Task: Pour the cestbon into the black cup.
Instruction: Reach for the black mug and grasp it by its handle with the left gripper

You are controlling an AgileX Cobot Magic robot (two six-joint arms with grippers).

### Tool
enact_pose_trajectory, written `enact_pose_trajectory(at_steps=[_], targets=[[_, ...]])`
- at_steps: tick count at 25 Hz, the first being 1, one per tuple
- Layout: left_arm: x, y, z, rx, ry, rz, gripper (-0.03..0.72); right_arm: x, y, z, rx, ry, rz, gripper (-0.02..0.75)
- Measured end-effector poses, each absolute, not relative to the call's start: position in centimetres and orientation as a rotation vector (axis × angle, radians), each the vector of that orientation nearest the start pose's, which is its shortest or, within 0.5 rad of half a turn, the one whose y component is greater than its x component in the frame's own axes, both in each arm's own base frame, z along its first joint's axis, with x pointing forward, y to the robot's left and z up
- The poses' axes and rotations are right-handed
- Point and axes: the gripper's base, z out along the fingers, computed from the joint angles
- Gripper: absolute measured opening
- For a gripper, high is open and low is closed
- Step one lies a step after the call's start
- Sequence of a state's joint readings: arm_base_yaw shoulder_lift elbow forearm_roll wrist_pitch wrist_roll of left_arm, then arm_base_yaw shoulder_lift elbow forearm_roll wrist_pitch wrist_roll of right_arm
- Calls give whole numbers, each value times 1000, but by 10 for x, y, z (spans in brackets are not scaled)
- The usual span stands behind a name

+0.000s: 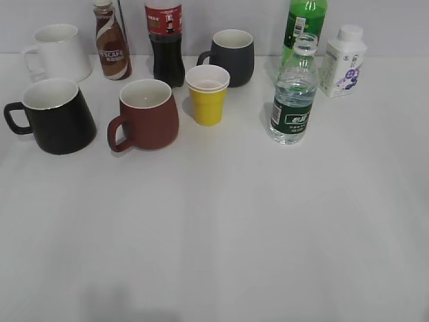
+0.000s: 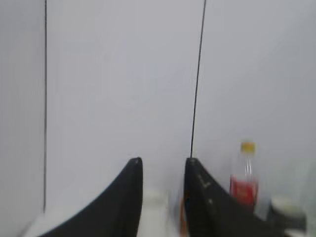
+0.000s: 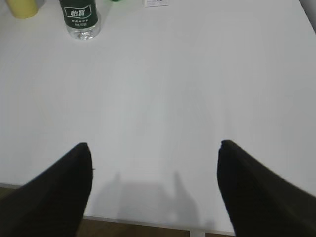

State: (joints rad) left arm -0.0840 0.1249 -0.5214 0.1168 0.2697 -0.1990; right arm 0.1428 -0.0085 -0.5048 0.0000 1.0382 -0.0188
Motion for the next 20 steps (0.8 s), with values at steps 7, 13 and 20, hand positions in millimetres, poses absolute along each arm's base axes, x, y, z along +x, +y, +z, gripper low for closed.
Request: enact_pose_trajectory(at_steps=[7,13,20], targets=[[115,-13,351,57,1350,-124,224,-6,-1,280,-162,2003,79,589],[201,-22,298,77,1602,-148,230,-6,1,280,-163,2003,106,589],[229,-23,220,43,1711,-153,235,-6,1,280,-163,2003,112,589]])
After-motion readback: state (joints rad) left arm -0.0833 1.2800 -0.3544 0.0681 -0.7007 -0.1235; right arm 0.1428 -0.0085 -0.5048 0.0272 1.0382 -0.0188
